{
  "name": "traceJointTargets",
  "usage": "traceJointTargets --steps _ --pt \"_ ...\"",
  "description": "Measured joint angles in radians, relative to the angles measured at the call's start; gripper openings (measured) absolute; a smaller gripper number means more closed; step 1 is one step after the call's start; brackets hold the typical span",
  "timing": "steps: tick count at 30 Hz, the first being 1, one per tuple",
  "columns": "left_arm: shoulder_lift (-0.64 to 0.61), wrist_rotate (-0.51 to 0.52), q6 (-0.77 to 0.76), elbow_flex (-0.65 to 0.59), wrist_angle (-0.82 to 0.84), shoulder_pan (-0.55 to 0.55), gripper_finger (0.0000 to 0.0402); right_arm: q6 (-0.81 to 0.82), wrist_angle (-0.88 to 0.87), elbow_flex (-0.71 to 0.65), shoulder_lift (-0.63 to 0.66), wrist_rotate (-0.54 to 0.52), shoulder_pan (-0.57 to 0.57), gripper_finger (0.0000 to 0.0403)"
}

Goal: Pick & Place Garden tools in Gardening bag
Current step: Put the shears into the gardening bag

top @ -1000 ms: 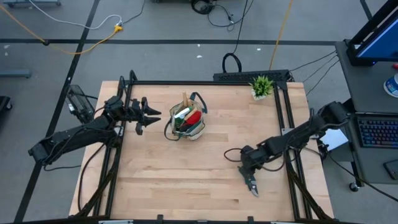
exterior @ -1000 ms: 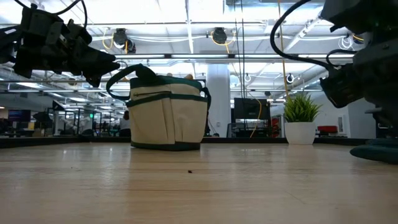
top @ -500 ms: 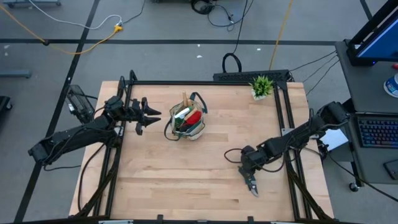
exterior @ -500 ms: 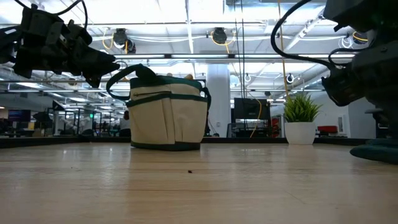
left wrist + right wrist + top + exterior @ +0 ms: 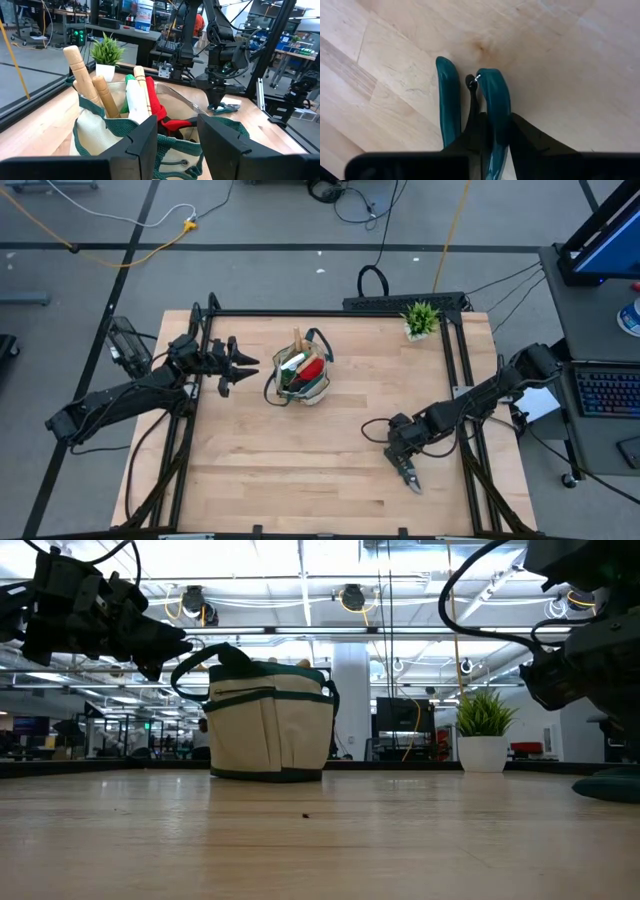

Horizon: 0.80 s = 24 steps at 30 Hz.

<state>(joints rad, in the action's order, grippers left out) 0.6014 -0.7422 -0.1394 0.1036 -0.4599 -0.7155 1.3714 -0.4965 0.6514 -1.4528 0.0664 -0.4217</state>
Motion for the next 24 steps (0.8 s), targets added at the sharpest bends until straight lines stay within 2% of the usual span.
traceJointTargets --steps 8,13,16,20,24 --pt "0.0 0.0 -0.021 0.0 0.0 0.0 0.0145 -0.02 0.049 -0.001 0.041 -0.035 0.0 0.0044" --pt "0.0 0.0 -0.028 0.0 -0.001 0.0 0.0145 -0.035 0.062 -0.005 0.147 -0.208 0.008 0.0044" --pt "0.0 0.0 -0.044 0.0 -0.001 0.0 0.0145 -0.046 0.077 -0.005 0.214 -0.234 0.015 0.0044" --pt "0.0 0.0 -0.058 0.0 -0.001 0.004 0.0145 -0.127 0.151 -0.005 0.296 -0.282 0.041 0.0044" --pt "0.0 0.0 -0.062 0.0 -0.001 0.02 0.0145 -0.283 0.314 -0.004 0.361 -0.284 0.07 0.0044"
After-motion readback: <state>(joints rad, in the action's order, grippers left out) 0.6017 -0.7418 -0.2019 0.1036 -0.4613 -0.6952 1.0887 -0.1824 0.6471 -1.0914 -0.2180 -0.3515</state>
